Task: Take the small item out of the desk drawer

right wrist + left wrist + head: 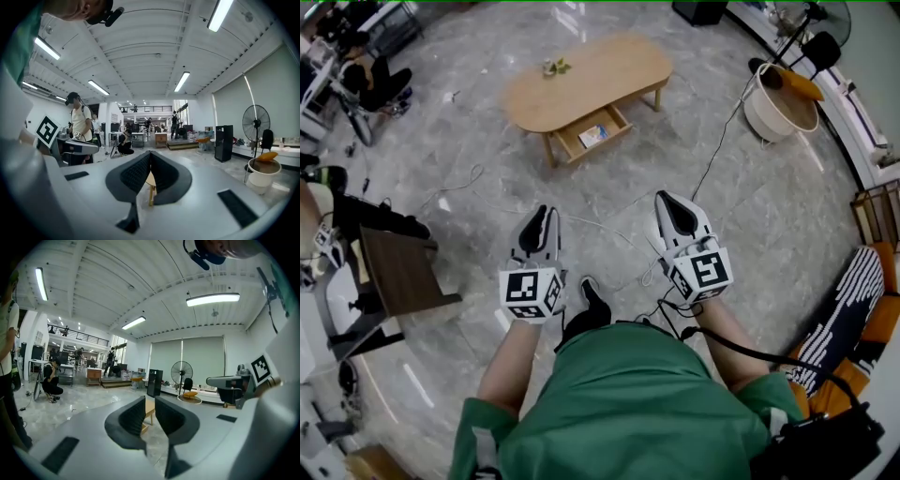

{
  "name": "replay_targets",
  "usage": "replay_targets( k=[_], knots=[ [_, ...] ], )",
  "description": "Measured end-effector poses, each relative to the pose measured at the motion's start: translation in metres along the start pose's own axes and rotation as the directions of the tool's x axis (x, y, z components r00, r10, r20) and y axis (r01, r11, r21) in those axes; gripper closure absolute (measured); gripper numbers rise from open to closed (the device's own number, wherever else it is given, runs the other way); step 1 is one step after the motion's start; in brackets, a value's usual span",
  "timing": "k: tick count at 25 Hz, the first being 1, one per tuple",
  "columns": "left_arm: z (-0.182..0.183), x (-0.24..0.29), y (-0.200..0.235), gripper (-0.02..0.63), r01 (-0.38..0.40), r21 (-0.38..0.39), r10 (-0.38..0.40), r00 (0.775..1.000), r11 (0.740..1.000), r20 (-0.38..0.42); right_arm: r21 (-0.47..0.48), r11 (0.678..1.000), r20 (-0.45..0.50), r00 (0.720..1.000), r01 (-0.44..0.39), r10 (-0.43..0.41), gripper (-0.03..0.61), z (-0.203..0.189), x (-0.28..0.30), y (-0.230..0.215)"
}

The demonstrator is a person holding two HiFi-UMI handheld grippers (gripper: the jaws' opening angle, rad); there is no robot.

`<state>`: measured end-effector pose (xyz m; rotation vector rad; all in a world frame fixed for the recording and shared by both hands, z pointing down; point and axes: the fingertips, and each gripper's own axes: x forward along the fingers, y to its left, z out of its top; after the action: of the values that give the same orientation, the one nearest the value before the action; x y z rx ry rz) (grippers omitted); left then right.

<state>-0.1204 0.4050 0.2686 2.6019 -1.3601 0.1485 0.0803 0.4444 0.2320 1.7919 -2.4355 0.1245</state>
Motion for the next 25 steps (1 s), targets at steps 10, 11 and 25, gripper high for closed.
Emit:
replay_targets(
  k=[10,11,25],
  knots=[
    [-0.004,0.032,0.058,0.538,0.037,-0.052,-0.037,0.999,0.998,-0.013,0.003,1.0,-0.019,1.0,-0.008,0.008,0.557,0.009,0.064,0.02],
    [-0.005,0.035,0.062,0.538,0.035,-0.057,-0.035,0.999,0.998,-0.015,0.001,1.0,-0.023,1.0,-0.009,0.009,0.557,0.009,0.067,0.02],
    [0.018,0.122,0.094,0.538,-0.023,-0.011,0.023,1.0,1.0,-0.019,0.063,0.995,0.02,0.997,-0.076,0.075,0.557,0.007,0.172,-0.037]
  ],
)
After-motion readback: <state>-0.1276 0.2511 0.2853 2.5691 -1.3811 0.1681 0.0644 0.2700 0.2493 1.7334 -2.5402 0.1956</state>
